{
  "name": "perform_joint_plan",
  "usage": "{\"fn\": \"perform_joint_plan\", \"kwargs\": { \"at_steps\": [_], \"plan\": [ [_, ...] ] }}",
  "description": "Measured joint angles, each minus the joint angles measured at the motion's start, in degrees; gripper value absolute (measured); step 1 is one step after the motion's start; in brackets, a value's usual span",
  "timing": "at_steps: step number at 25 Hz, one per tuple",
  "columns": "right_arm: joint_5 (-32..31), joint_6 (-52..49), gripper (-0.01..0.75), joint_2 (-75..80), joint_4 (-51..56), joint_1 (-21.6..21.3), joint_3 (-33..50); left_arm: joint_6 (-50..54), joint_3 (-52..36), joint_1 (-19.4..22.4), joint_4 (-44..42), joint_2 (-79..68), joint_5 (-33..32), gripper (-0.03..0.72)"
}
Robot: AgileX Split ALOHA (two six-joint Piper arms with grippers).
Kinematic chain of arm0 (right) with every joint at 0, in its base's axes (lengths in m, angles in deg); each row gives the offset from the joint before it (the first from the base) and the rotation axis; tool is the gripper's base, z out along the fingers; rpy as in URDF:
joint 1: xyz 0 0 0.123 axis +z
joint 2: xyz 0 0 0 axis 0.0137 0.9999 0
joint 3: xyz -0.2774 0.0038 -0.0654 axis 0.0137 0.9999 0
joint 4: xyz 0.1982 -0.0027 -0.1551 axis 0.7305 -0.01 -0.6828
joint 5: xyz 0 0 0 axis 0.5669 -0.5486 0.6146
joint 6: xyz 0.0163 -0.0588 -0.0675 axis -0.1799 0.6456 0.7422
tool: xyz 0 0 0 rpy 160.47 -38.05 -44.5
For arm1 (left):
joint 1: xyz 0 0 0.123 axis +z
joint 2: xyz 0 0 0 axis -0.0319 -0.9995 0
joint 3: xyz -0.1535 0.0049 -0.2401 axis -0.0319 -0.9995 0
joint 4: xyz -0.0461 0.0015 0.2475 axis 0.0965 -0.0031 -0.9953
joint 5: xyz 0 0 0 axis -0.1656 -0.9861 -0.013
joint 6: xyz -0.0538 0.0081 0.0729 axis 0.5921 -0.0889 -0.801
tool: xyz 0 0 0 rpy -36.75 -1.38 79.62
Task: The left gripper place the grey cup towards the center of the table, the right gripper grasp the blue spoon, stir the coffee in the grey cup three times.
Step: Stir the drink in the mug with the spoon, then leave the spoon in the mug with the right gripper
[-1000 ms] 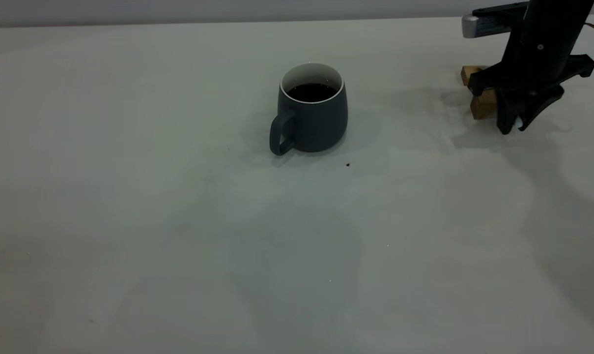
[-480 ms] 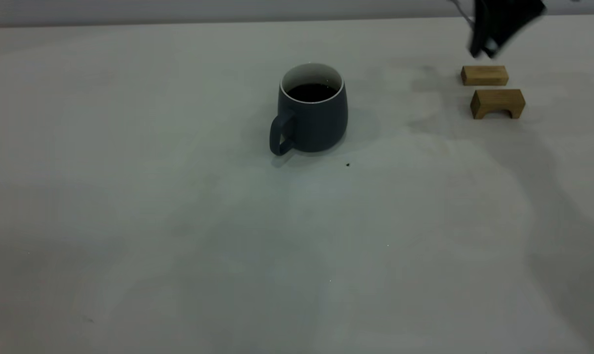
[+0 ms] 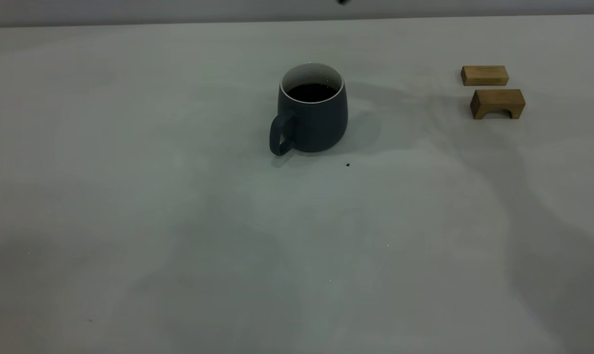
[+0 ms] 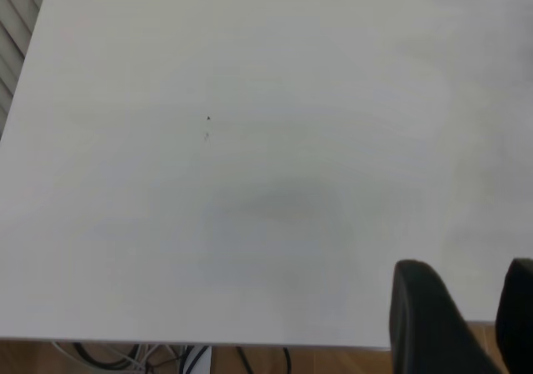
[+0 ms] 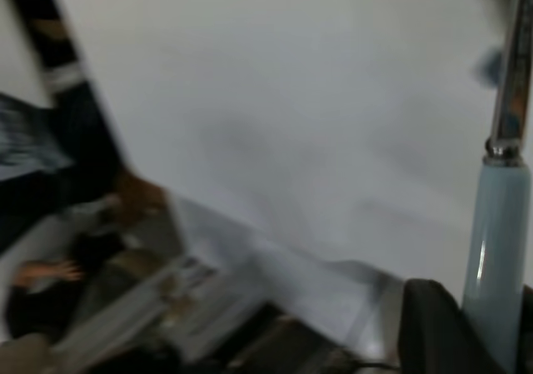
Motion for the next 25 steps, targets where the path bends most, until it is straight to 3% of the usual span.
{"fn": "perform_joint_plan", "kwargs": {
  "at_steps": [4,10,14,25],
  "plan": [
    [0.72,-6.68,0.137,0.0,6.79,2.21,0.0,0.0,0.0,0.0,0.0,0.0,0.0,0.287],
    [1.33,-30.09,0.137,0.0,10.34,3.85,0.0,0.0,0.0,0.0,0.0,0.0,0.0,0.287],
    [3.13,-39.73,0.137,0.19,11.52,4.44,0.0,0.0,0.0,0.0,0.0,0.0,0.0,0.287],
    [4.18,-48.01,0.137,7.66,20.49,4.21,-0.07,0.0,0.0,0.0,0.0,0.0,0.0,0.287]
  ]
}}
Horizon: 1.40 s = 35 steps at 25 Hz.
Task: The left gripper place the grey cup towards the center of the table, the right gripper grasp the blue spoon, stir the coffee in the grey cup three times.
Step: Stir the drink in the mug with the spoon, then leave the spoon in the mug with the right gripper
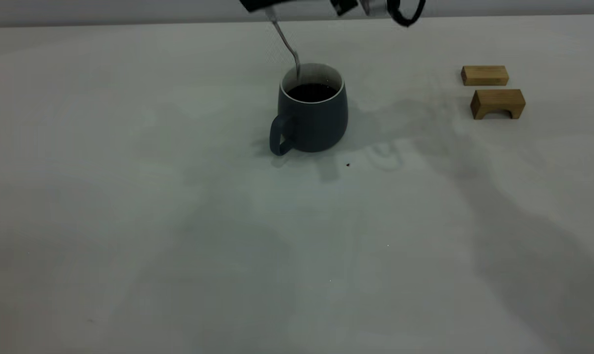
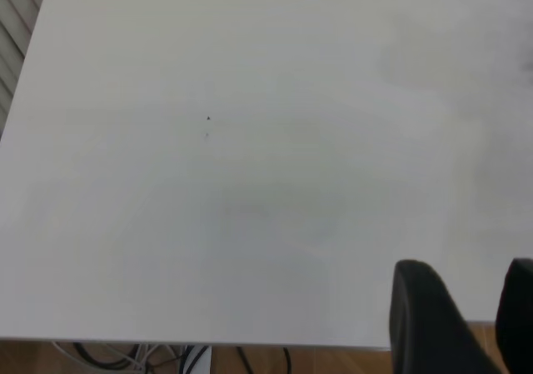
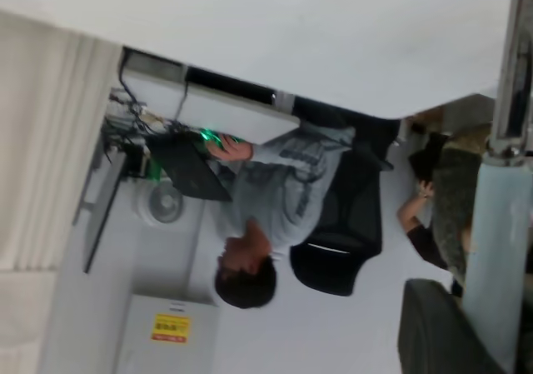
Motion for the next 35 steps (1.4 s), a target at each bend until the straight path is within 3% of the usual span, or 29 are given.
{"fn": "perform_joint_plan", "kwargs": {
  "at_steps": [10,24,30,35],
  "plan": [
    [2.14,0.48,0.137,5.21,2.89,-2.38,0.0,0.0,0.0,0.0,0.01,0.0,0.0,0.287],
    [6.3,10.32,0.137,9.36,8.14,-3.87,-0.03,0.0,0.0,0.0,0.01,0.01,0.0,0.287],
    [1.0,0.61,0.137,9.36,5.97,-6.53,-0.07,0.0,0.0,0.0,0.01,0.01,0.0,0.287],
    [-2.42,-8.22,0.137,9.36,5.26,-6.23,-0.14,0.0,0.0,0.0,0.01,0.01,0.0,0.287]
  ]
}}
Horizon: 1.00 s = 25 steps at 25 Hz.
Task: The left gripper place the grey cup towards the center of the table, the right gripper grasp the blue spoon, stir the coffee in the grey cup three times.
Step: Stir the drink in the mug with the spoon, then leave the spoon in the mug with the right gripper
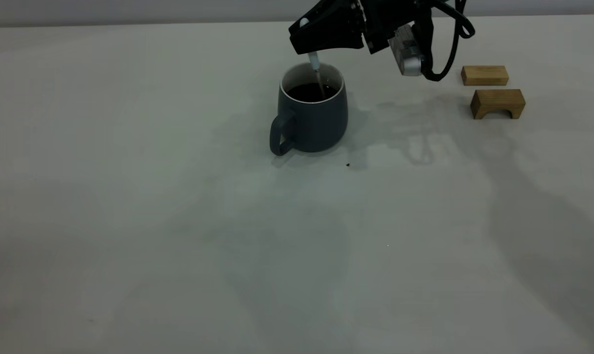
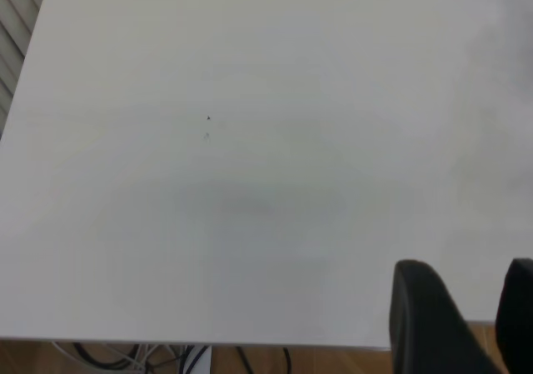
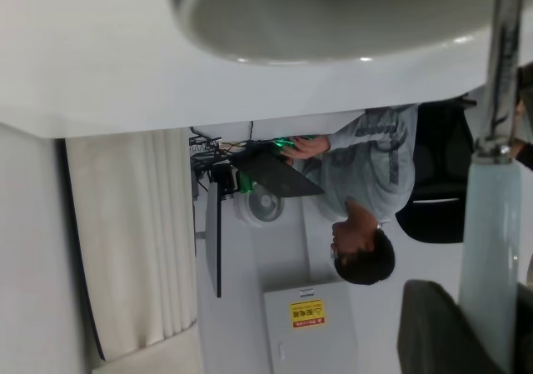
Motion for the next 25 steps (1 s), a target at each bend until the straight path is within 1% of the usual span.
{"fn": "perform_joint_plan", "kwargs": {
  "at_steps": [2,4,7,11,14,17,20,22,25],
  "plan": [
    [0.0,-0.36,0.137,0.09,1.22,0.68,-0.27,0.0,0.0,0.0,0.0,0.0,0.0,0.287],
    [0.09,1.42,0.137,0.14,2.55,1.44,-0.35,0.0,0.0,0.0,0.0,0.0,0.0,0.287],
    [1.9,8.65,0.137,0.16,3.7,2.5,-0.35,0.0,0.0,0.0,0.0,0.0,0.0,0.287],
    [4.85,19.27,0.137,0.16,4.18,2.56,-0.35,0.0,0.0,0.0,0.0,0.0,0.0,0.287],
    [5.26,22.55,0.137,0.16,3.89,1.86,-0.35,0.0,0.0,0.0,0.0,0.0,0.0,0.287],
    [4.58,20.8,0.137,0.16,1.64,0.93,-0.35,0.0,0.0,0.0,0.0,0.0,0.0,0.287],
    [2.48,13.42,0.137,0.16,-1.03,-0.15,-0.35,0.0,0.0,0.0,0.0,0.0,0.0,0.287],
    [1.06,6.5,0.137,0.16,-2.66,-0.42,-0.35,0.0,0.0,0.0,0.0,0.0,0.0,0.287],
    [0.0,1.07,0.137,0.16,-2.95,-0.3,-0.35,0.0,0.0,0.0,0.0,0.0,0.0,0.287]
  ]
}}
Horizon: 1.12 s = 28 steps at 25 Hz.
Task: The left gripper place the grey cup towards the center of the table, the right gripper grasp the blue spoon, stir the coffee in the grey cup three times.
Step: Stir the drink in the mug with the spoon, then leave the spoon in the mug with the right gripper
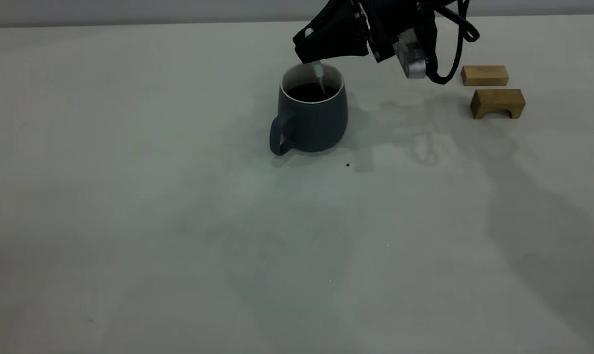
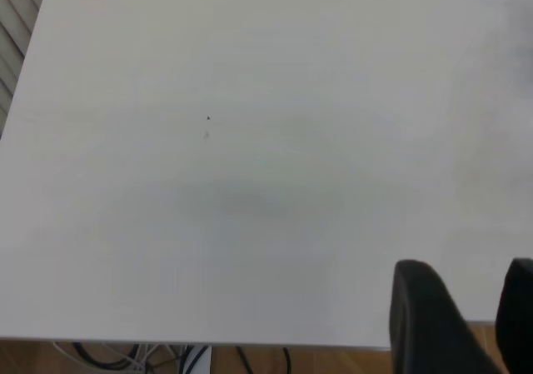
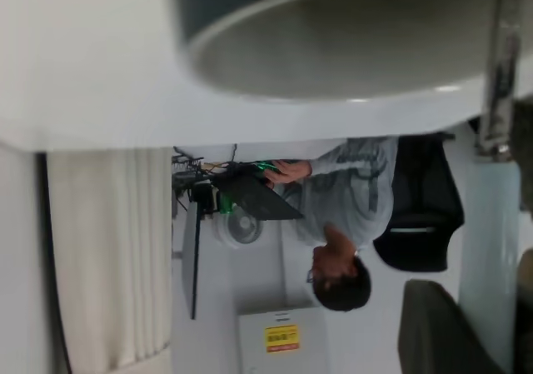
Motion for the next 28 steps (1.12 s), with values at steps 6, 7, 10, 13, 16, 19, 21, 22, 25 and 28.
{"fn": "perform_joint_plan", "kwargs": {
  "at_steps": [6,7,10,13,16,19,21,22,25,28],
  "plan": [
    [-0.2,5.22,0.136,0.0,4.48,2.09,0.0,0.0,0.0,0.0,0.0,0.0,0.0,0.287],
    [0.25,7.8,0.136,0.0,5.06,2.46,0.0,0.0,0.0,0.0,0.0,0.0,0.0,0.287],
    [2.58,16.04,0.136,0.0,5.64,2.93,0.0,0.0,0.0,0.0,0.0,0.0,0.0,0.287],
    [5.0,22.0,0.134,0.0,5.59,2.74,0.0,0.0,0.0,0.0,0.0,0.0,0.0,0.287],
    [5.72,23.44,0.134,0.0,4.02,1.98,0.0,0.0,0.0,0.0,0.0,0.0,0.0,0.287],
    [4.98,19.46,0.133,0.0,1.47,0.7,0.0,0.0,0.0,0.0,0.0,0.0,0.0,0.287],
    [3.72,12.97,0.133,0.0,0.5,0.03,0.0,0.0,0.0,0.0,0.0,0.0,0.0,0.287],
    [3.06,8.78,0.133,0.0,0.29,-0.1,0.0,0.0,0.0,0.0,0.0,0.0,0.0,0.287],
    [1.61,-1.01,0.133,0.0,0.21,0.19,0.0,0.0,0.0,0.0,0.0,0.0,0.0,0.287],
    [1.87,-3.53,0.133,0.0,1.13,1.21,0.0,0.0,0.0,0.0,0.0,0.0,0.0,0.287]
  ]
}}
